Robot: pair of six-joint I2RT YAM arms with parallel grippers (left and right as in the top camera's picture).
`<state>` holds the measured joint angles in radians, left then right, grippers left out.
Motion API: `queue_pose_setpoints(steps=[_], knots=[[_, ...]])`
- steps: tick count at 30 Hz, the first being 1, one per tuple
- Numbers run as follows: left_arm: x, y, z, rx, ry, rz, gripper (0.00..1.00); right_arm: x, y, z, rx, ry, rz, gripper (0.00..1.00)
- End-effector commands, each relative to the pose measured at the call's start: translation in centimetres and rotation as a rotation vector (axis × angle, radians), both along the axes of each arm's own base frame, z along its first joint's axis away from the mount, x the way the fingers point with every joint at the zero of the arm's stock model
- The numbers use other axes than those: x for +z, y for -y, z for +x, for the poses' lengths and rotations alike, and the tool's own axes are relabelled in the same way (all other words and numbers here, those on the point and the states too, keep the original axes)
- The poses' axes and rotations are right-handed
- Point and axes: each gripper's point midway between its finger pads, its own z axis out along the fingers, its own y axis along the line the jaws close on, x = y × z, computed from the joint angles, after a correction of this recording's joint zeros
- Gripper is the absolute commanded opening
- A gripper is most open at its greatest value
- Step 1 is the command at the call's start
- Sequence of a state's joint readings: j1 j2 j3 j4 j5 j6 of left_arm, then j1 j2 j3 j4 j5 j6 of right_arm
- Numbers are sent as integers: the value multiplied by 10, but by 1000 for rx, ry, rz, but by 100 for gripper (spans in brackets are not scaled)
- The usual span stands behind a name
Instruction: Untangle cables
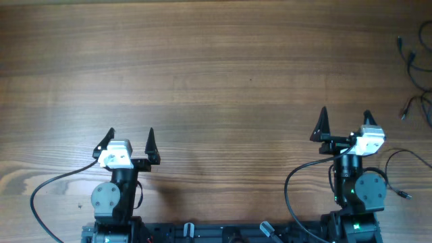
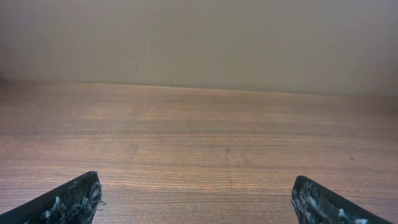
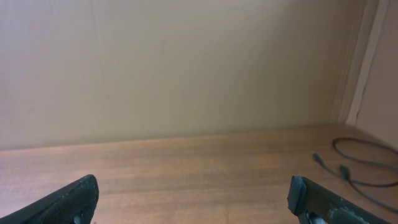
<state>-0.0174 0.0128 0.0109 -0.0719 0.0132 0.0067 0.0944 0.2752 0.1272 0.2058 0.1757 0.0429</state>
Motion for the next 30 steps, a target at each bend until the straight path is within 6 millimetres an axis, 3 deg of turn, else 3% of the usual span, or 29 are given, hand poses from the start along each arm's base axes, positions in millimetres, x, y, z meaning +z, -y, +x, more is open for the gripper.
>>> queue_pose_setpoints(steps=[1,17,30], knots=[[-1,-1,0,5,2,16,100,-1,-3,-4,23,10,19,100],[-1,-1,0,5,2,16,100,-19,-9,-13,81,19,7,99],[-1,-1,0,5,2,16,100,-12,-7,-16,74,50,2,100]])
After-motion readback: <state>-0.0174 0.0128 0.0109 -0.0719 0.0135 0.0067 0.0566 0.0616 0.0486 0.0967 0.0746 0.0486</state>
